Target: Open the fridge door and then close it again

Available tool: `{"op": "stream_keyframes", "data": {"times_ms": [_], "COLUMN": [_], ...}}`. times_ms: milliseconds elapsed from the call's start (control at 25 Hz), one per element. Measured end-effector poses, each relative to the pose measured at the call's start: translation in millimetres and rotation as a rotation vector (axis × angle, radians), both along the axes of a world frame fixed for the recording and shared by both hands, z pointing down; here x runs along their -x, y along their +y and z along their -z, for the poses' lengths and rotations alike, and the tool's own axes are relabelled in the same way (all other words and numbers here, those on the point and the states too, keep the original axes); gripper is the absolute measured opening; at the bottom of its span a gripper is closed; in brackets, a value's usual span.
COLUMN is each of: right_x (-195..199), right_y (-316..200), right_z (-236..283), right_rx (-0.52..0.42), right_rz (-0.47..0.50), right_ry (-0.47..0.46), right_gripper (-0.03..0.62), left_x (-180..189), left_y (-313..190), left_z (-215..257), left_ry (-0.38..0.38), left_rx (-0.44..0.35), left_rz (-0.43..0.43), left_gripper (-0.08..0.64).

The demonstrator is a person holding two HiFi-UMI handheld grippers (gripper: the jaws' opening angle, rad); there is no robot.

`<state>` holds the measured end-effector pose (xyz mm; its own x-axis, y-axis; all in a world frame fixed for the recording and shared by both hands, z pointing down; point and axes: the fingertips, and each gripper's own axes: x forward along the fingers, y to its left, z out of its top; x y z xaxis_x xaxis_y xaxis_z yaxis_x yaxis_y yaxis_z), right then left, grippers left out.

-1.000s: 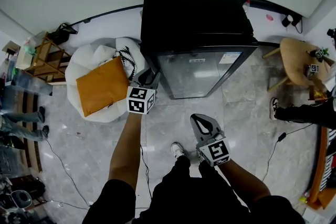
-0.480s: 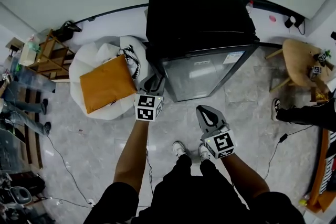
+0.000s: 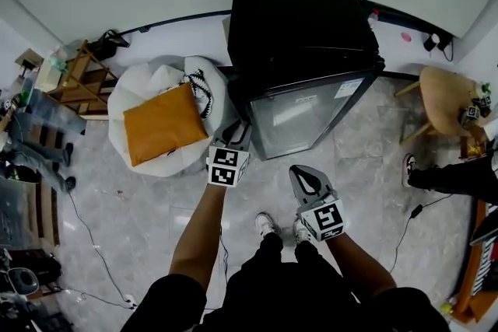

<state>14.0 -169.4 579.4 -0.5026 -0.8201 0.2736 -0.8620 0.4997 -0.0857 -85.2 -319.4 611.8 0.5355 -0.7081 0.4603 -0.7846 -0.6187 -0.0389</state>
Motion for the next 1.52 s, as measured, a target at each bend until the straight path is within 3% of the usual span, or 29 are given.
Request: {"op": "stream_keyframes", "data": {"times_ms": [560, 840, 1080, 1400, 1520], "right_x": [5, 3, -6, -25, -32], "right_y": [20, 34, 46, 84, 97], "right_z": [31, 35, 41, 38, 37], "right_rx": [-0.030, -0.060, -0.102, -0.084, -0.081], "right_rz": [-0.026, -0.030, -0.001, 0.046, 0.062], "right_ry": [0.042, -0.004, -0.024, -0.036, -0.029], "right_gripper": [0.018, 0.018, 0.018, 0.018, 0.018], "left_x": [-5, -16, -24, -39, -50], "left_y": [50, 71, 100, 146, 162], "left_z": [3, 4, 4, 7, 9], "left_ry": [0.039, 0.036, 0.029, 0.077, 0.089], "left_rx": [0.044, 0.065, 0.070, 0.074, 0.075], "left_rz": [-0.044, -0.049, -0.018, 0.056, 0.048], "left_gripper": [0.087, 0.083, 0.078, 0.075, 0.074]}}
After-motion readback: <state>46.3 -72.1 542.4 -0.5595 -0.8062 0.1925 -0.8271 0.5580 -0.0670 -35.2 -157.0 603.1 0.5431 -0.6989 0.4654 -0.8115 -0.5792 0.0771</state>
